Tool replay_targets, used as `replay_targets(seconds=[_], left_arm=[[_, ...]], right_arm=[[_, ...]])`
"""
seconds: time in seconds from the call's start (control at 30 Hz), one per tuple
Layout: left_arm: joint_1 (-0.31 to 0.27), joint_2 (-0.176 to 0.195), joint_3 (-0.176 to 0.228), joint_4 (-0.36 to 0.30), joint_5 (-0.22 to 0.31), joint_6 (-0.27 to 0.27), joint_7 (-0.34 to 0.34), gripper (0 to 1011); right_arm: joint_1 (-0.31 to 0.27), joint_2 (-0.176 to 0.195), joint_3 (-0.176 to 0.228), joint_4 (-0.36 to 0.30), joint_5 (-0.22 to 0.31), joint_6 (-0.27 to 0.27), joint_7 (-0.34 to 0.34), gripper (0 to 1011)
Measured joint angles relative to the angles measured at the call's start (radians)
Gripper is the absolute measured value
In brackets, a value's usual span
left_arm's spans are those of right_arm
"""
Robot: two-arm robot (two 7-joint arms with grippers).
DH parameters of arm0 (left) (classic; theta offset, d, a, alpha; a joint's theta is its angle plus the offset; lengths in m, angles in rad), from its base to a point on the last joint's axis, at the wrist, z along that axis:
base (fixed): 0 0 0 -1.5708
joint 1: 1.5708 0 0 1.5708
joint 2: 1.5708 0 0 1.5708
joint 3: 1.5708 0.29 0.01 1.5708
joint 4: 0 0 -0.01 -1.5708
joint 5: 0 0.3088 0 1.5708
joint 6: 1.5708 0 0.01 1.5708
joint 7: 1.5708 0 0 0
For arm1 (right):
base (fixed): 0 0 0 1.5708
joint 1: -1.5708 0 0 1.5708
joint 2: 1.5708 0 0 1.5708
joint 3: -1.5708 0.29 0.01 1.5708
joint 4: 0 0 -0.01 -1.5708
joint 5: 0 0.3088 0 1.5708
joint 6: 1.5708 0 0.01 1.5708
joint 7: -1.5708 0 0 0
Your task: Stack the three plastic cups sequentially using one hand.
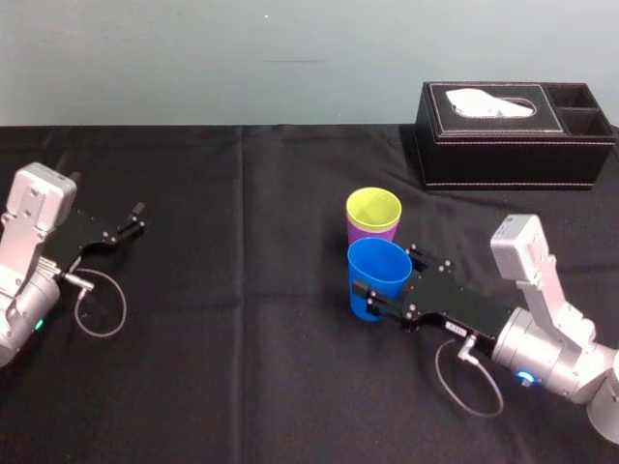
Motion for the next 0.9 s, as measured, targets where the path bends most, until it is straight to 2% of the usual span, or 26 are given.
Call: replay_targets(seconds=[0.23, 0.27, 0.43, 0.53, 0.7, 0.9], left_arm=[[0.0, 0.0, 0.0, 0.0, 0.0, 0.0, 0.0, 1011], [0.0, 0.0, 0.0, 0.0, 0.0, 0.0, 0.0, 1011], [0.0, 0.0, 0.0, 0.0, 0.0, 0.0, 0.0, 1011], [0.0, 0.0, 0.0, 0.0, 0.0, 0.0, 0.0, 1011], [0.0, 0.0, 0.0, 0.0, 0.0, 0.0, 0.0, 1012], [0.0, 0.0, 0.0, 0.0, 0.0, 0.0, 0.0, 1011]], right_arm=[[0.039, 0.039, 0.011, -0.087, 0.009, 0.073, 0.008, 724], [0.039, 0.039, 0.011, -0.087, 0.009, 0.073, 0.008, 724], [0.111, 0.048, 0.004, -0.093, 0.025, 0.12, 0.028, 724], [0.174, 0.042, -0.008, -0.068, 0.024, 0.143, 0.032, 724], [0.237, 0.029, -0.025, -0.02, 0.021, 0.154, 0.038, 724], [0.319, 0.002, -0.051, 0.075, 0.007, 0.158, 0.042, 724]])
